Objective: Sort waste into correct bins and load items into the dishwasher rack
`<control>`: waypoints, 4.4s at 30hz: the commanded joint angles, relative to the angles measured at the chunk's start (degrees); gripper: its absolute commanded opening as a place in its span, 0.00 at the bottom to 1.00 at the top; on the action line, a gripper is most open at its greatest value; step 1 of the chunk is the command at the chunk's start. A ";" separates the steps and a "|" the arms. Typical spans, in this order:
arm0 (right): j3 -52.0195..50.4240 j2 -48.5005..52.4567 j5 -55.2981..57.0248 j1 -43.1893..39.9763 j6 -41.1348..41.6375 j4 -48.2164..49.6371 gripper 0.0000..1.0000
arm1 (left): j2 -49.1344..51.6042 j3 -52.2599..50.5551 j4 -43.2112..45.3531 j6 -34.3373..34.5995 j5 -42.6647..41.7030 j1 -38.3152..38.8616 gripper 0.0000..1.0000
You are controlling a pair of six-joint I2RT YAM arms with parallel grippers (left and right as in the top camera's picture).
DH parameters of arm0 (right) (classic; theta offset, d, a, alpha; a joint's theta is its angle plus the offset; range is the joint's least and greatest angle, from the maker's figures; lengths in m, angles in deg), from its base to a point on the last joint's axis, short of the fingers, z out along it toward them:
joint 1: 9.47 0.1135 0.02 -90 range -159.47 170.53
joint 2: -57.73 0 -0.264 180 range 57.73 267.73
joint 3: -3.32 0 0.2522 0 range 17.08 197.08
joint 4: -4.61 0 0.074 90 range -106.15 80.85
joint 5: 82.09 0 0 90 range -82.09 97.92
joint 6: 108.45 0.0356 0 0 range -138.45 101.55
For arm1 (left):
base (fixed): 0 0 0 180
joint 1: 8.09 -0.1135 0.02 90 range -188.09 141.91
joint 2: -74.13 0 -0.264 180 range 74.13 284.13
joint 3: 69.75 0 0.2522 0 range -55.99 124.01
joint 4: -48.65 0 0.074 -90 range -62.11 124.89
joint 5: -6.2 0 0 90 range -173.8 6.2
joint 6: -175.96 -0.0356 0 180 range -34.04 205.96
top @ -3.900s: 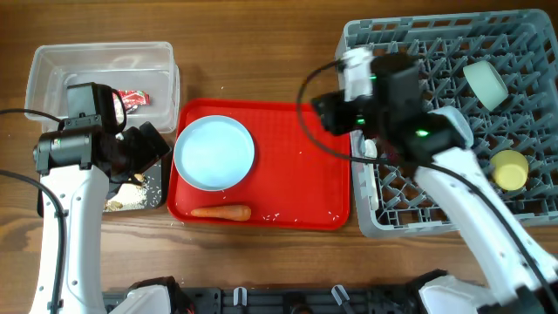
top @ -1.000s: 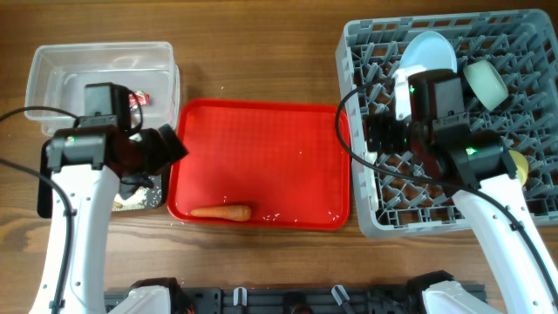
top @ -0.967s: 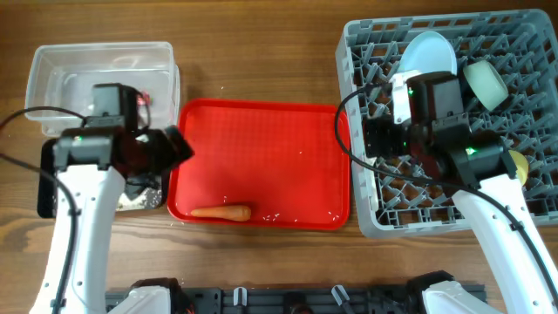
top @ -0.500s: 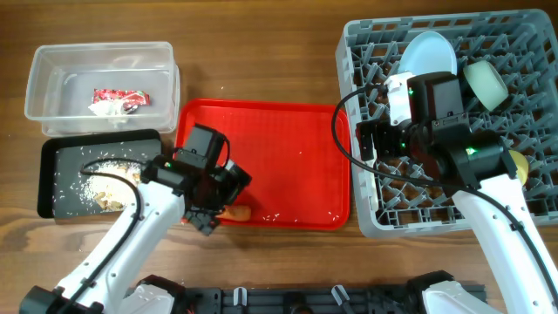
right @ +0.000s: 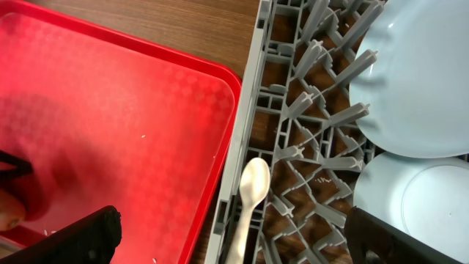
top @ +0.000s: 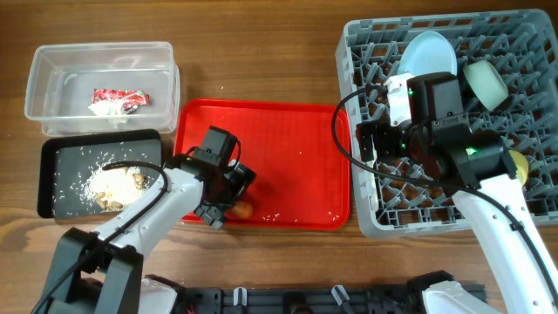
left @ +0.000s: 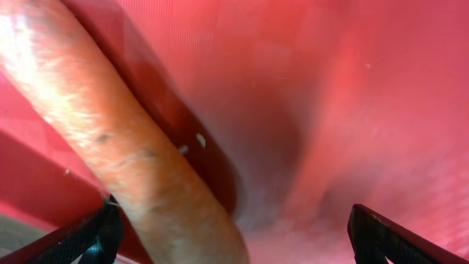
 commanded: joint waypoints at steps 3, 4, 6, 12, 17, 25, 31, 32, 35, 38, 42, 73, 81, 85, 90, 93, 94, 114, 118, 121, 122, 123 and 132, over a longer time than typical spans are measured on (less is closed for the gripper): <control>0.02 0.00 -1.09 0.00 0.55 -0.15 1.00 | 1.01 -0.35 0.31 0.72 8.15 0.26 0.90; 0.02 0.00 -1.09 0.00 0.57 -0.17 1.00 | 1.01 -0.35 0.46 0.72 8.33 0.26 0.75; 0.02 0.00 -1.09 0.00 0.55 -0.15 1.00 | 1.01 -0.35 0.46 0.72 8.33 0.26 0.59; 0.02 0.00 -1.11 0.00 0.55 -0.17 1.00 | 1.01 -0.39 0.46 0.70 8.35 0.26 0.59; 0.02 0.00 -1.11 0.00 0.57 -0.17 1.00 | 1.03 -0.39 0.42 0.28 8.74 0.26 0.59; 0.02 0.00 -1.11 0.00 0.57 -0.17 1.00 | 5.29 -0.50 0.00 0.28 9.31 0.31 0.55; 0.02 0.00 -1.11 0.00 0.57 -0.15 1.00 | 5.33 -0.48 -0.20 -2.82 9.38 0.20 0.37; 0.02 0.00 -1.11 0.00 0.57 -0.15 1.00 | 5.33 -0.48 -0.22 -2.97 9.44 0.20 0.37; 0.02 0.00 -1.11 0.00 0.57 -0.17 1.00 | 5.27 -0.31 -0.17 -7.08 9.57 0.15 0.36; 0.02 0.00 -1.11 0.00 0.57 -0.15 1.00 | 5.27 -0.31 -0.20 -7.50 9.57 0.15 0.28; 0.02 0.00 -1.11 0.00 0.57 -0.22 1.00 | 5.27 -0.31 -0.24 -7.50 9.57 0.15 0.26; 0.02 0.00 -1.14 0.02 0.59 -0.39 1.00 | -5.70 -0.26 17.40 -26.97 24.55 -55.71 0.06; 0.02 0.00 -1.14 0.00 0.59 -0.33 1.00 | 2.49 -0.26 20.59 -26.99 24.55 -56.19 0.31; 0.02 0.00 -1.38 0.00 1.88 -0.33 1.00 | 0.81 -0.24 19.65 -27.06 22.14 -56.15 0.65; 0.02 0.00 -2.69 0.02 3.39 1.14 1.00 | -6.34 4.15 16.04 -36.39 16.74 -52.87 0.77; 0.02 0.02 -7.32 0.00 6.73 5.46 1.00 | -10.54 7.45 13.49 -46.38 11.13 -41.97 0.78; 0.02 0.02 -7.10 -0.44 12.17 7.17 0.99 | -11.39 7.63 12.39 -51.32 7.98 -35.65 0.80; -14.08 -27.34 0.70 -6.16 11.93 5.33 1.00 | -57.55 11.91 -23.37 -57.37 11.52 -15.72 1.00; -21.55 -44.50 2.82 -6.16 16.48 4.39 1.00 | -74.90 11.08 -22.95 -55.21 10.80 -15.72 1.00; -21.53 -46.10 1.95 -6.16 18.58 -0.50 1.00 | -77.61 11.08 -23.74 -55.23 10.82 -15.72 1.00; -21.53 -45.83 1.95 -6.16 18.60 -1.25 1.00 | -77.61 11.08 -25.11 -55.23 10.82 -15.72 1.00; -21.53 -45.57 1.95 -6.16 18.58 -1.42 1.00 | -77.61 11.08 -26.82 -55.23 10.82 -15.72 1.00; -21.57 -46.36 1.95 -6.10 18.60 -1.60 1.00 | -77.61 11.08 -31.56 -55.23 10.84 -15.72 1.00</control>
